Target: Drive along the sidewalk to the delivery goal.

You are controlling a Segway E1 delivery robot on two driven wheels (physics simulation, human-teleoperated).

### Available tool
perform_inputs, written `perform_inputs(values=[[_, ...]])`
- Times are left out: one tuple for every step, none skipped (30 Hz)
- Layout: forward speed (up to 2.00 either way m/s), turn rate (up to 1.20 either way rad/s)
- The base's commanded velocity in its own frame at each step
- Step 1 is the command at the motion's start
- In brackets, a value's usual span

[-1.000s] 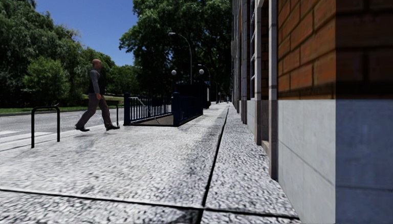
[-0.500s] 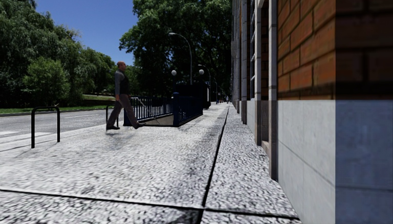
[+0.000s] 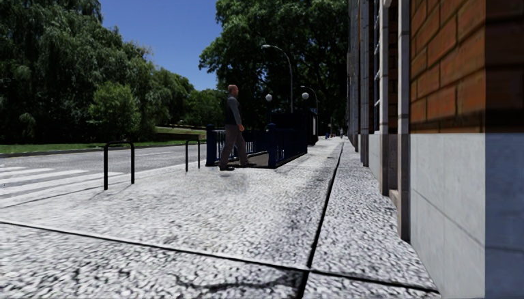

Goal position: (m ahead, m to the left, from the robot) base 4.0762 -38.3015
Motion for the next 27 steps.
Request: perform_inputs(values=[[-0.3,0.0],[-0.29,0.0],[-0.29,-0.24],[-0.29,-0.78],[-0.29,-0.78],[-0.29,-0.94],[-0.29,-1.0],[-0.29,-1.01],[-0.29,-1.01],[-0.29,-1.02],[-0.29,-1.02],[-0.29,-1.02],[-0.29,-1.02],[-0.29,-1.02],[-0.29,-1.02],[-0.29,-1.02],[-0.29,-1.02],[-0.29,-1.02],[-0.29,-1.02],[-0.29,-1.02],[-0.29,-1.02],[-0.29,-1.02],[-0.29,-1.02],[-0.29,-1.02],[-0.29,-1.0],[-0.28,-0.96],[-0.28,-0.96]])
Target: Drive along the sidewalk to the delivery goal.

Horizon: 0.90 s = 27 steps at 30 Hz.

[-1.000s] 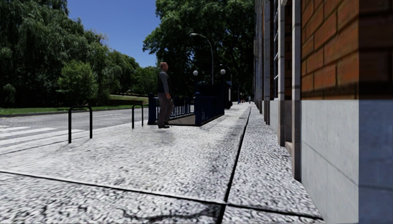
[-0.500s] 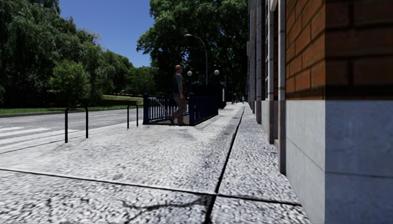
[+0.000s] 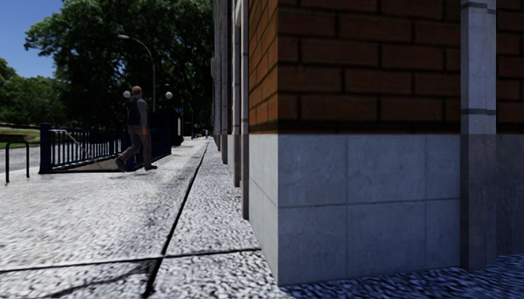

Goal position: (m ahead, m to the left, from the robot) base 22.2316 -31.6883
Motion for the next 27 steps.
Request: perform_inputs(values=[[-0.28,-0.93],[-0.28,-0.91],[-0.28,-0.86],[-0.28,-0.83],[-0.28,-0.79],[-0.28,-0.78],[-0.28,-0.77],[-0.28,-0.77],[-0.28,-0.77],[-0.28,-0.77],[-0.28,-0.77],[-0.28,-0.77],[-0.28,-0.77],[-0.28,-0.77],[-0.28,-0.77],[-0.28,-0.77],[-0.28,-0.77],[-0.28,-0.77],[-0.28,-0.77],[-0.28,-0.77],[-0.28,-0.77],[-0.28,-0.77],[-0.28,-0.77],[-0.28,-0.77],[-0.28,-0.77],[-0.28,-0.77],[-0.28,-0.77]])
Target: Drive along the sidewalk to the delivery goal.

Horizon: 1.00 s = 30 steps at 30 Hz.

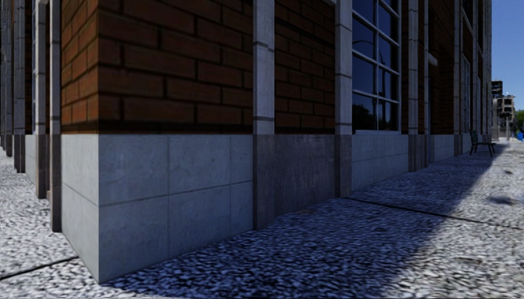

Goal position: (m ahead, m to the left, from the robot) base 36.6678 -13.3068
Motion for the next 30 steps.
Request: perform_inputs(values=[[-0.28,-0.77],[0.0,-0.77],[0.0,-0.76],[0.0,-0.75],[0.0,-0.73],[0.0,-0.73],[0.0,-0.71],[0.0,-0.67],[0.0,-0.63],[0.0,-0.59],[0.0,-0.58],[0.0,-0.58],[0.0,-0.57],[0.0,-0.57],[0.0,-0.57],[0.27,-0.57],[0.58,-0.57],[0.58,-0.57],[0.78,-0.57],[0.92,-0.57],[1.04,-0.57],[1.18,-0.57],[1.28,-0.57],[1.61,-0.55],[1.61,-0.55],[2.0,-0.54],[2.0,-0.53],[2.0,0.0],[2.0,0.0],[2.0,0.0]])
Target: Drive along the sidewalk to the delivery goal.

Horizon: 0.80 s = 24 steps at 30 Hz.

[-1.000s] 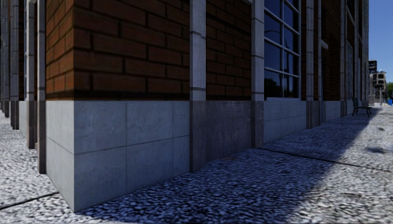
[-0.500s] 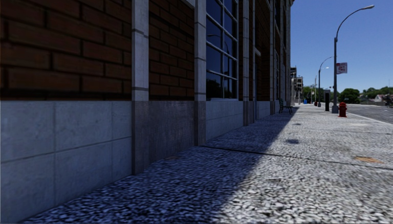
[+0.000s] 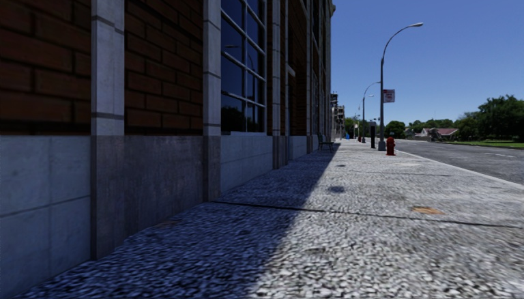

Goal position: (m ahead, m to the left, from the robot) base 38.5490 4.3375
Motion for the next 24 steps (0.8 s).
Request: perform_inputs(values=[[2.0,0.0],[2.0,0.0],[2.0,0.0],[2.0,0.0],[2.0,0.0],[2.0,0.0],[2.0,0.0],[2.0,0.0],[2.0,0.0],[2.0,0.0],[2.0,0.0],[2.0,0.0],[2.0,-0.12],[2.0,-0.12],[2.0,-0.24],[2.0,-0.29],[2.0,-0.33],[2.0,-0.35],[2.0,-0.36],[2.0,-0.36],[2.0,-0.36],[2.0,-0.36],[2.0,-0.36],[2.0,-0.36]])
